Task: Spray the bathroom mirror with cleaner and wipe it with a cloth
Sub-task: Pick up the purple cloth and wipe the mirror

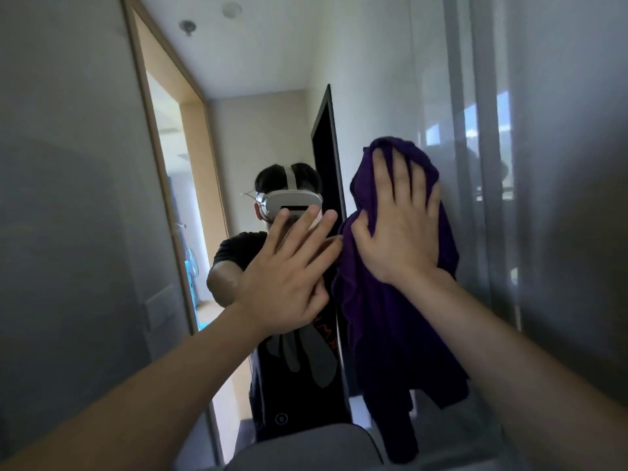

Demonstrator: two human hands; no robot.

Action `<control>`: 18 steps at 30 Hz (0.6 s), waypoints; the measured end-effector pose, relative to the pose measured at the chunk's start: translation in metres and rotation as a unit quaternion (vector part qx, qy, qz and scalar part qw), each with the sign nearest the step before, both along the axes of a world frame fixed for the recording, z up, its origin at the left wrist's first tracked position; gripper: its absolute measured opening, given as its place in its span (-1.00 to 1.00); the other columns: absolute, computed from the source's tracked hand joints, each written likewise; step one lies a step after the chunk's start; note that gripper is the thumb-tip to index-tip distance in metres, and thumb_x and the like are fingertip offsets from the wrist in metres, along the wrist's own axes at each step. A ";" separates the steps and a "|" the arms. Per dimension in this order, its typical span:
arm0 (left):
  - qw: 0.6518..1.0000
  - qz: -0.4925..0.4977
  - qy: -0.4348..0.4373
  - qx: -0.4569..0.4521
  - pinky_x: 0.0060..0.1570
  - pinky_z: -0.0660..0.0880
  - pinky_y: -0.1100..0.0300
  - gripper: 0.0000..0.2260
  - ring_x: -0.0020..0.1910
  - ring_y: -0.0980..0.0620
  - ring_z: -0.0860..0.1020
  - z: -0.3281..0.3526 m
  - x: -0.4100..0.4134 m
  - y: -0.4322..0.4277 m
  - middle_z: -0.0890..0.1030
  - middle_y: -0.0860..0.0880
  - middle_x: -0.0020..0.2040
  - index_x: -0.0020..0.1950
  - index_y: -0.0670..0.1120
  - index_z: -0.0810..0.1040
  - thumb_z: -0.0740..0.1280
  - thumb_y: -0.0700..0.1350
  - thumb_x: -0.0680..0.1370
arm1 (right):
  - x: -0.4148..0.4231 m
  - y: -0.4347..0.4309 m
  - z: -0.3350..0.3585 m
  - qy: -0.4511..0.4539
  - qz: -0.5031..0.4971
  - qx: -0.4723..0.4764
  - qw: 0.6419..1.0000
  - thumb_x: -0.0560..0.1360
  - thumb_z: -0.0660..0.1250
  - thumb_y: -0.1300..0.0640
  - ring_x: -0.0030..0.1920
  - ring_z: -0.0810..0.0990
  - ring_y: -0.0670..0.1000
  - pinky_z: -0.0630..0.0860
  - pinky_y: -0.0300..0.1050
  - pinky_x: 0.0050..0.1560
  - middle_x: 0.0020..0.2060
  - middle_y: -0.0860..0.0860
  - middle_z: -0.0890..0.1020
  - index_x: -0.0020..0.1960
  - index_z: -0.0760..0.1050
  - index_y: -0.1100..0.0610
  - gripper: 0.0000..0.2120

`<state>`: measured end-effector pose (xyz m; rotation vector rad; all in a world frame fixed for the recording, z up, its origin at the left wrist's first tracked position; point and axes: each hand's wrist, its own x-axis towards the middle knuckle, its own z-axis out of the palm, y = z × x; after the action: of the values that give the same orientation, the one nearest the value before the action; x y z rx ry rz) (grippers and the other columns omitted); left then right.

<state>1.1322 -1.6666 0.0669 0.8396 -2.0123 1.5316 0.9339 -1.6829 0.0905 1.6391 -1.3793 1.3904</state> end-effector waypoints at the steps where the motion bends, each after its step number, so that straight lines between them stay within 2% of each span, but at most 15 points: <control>1: 1.000 0.006 0.000 0.012 0.58 0.07 -0.32 -0.47 0.63 -0.23 0.20 0.001 0.000 0.002 0.28 -0.18 0.62 0.49 -0.13 0.49 0.28 -0.04 0.51 | 0.002 0.002 -0.008 0.006 -0.001 0.017 1.000 0.51 0.11 -0.07 0.59 0.08 0.19 -0.01 0.29 0.57 0.61 0.12 0.11 0.65 -0.11 0.05 -0.22; 8: 0.991 0.034 0.053 0.120 0.58 0.06 -0.30 -0.49 0.65 -0.17 0.16 0.005 -0.013 0.029 0.27 -0.13 0.64 0.46 -0.09 0.49 0.21 -0.01 0.51 | -0.002 0.019 -0.069 0.064 -0.008 0.119 0.991 0.53 0.05 -0.10 0.59 0.08 0.24 0.03 0.33 0.56 0.60 0.18 0.09 0.64 -0.21 0.13 -0.20; 13: 0.981 0.067 0.056 0.171 0.57 0.08 -0.29 -0.45 0.61 -0.16 0.23 0.005 -0.002 0.060 0.32 -0.13 0.61 0.47 -0.09 0.46 0.19 0.00 0.48 | 0.002 0.032 -0.115 0.080 -0.036 0.180 0.980 0.45 0.35 0.01 0.52 0.27 0.29 0.21 0.34 0.48 0.55 0.25 0.25 0.63 -0.06 0.20 -0.08; 16: 0.976 0.076 0.053 0.197 0.57 0.09 -0.28 -0.43 0.60 -0.18 0.25 -0.007 0.008 0.084 0.37 -0.15 0.58 0.44 -0.11 0.48 0.17 -0.01 0.44 | 0.008 0.045 -0.148 0.094 -0.020 0.236 0.967 0.35 0.53 0.08 0.54 0.25 0.29 0.19 0.30 0.49 0.57 0.23 0.24 0.63 -0.05 0.20 0.06; 18: 0.971 0.080 0.045 0.220 0.57 0.08 -0.27 -0.43 0.58 -0.18 0.27 -0.017 0.017 0.101 0.40 -0.15 0.54 0.43 -0.12 0.48 0.18 -0.02 0.43 | 0.011 0.059 -0.168 0.097 0.000 0.275 0.957 0.32 0.58 0.10 0.54 0.25 0.27 0.20 0.25 0.51 0.57 0.22 0.22 0.63 -0.08 0.20 0.12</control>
<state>1.1489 -1.5657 0.0497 1.2434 -2.2995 1.1099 0.9453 -1.6239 -0.0772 2.0528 -1.7428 0.8491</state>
